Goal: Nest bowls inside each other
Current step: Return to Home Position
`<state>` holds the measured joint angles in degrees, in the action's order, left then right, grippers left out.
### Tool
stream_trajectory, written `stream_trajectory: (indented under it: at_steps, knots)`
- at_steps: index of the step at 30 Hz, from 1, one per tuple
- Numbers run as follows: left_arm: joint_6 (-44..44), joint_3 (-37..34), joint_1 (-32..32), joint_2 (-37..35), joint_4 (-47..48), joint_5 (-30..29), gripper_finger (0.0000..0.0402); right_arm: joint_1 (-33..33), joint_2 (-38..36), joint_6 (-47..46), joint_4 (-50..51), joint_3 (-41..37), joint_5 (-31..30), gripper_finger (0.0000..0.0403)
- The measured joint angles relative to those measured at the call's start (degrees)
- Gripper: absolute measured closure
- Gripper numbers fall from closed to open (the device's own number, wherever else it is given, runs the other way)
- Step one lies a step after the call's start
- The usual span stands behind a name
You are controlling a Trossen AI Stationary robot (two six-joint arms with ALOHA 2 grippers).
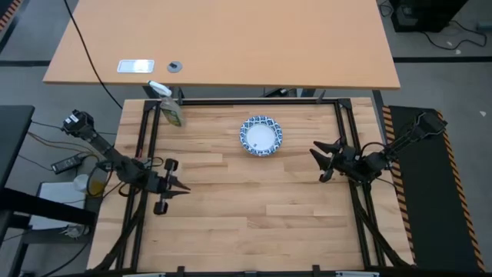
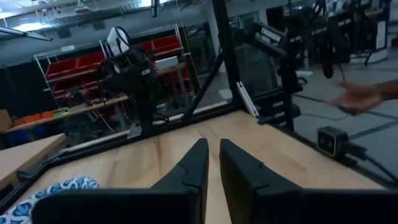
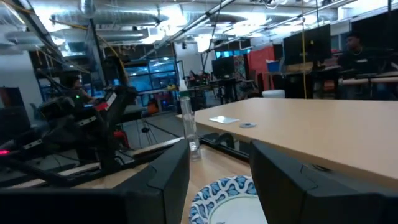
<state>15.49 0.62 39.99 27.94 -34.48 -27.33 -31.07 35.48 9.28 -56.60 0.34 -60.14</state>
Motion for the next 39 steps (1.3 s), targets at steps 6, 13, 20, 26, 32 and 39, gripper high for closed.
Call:
stream_trajectory:
  at_steps: [6,13,20,26,32,39]
  knots:
    - [1.6,-0.1,2.2,-1.1,0.9,2.6,0.0388,0.0,0.0,1.0,0.0,0.0,0.0,0.0229]
    - [3.5,-0.1,5.2,-4.0,0.9,8.1,0.0395,0.0,0.0,1.0,0.0,0.0,0.2,0.0229]
    - [-8.4,-0.2,5.2,-3.9,3.3,8.2,0.0382,0.0,0.0,1.0,0.0,0.0,0.2,0.0228]
    - [-8.7,-0.2,5.2,-3.9,3.2,8.1,0.0382,0.0,0.0,1.0,0.0,0.0,0.2,0.0229]
    - [-8.7,-0.2,5.2,-3.9,3.2,8.1,0.0381,0.0,0.0,1.0,0.0,0.0,0.2,0.0227]
    - [-8.7,-0.2,5.2,-3.9,3.2,8.1,0.0381,0.0,0.0,1.0,0.0,0.0,0.2,0.0227]
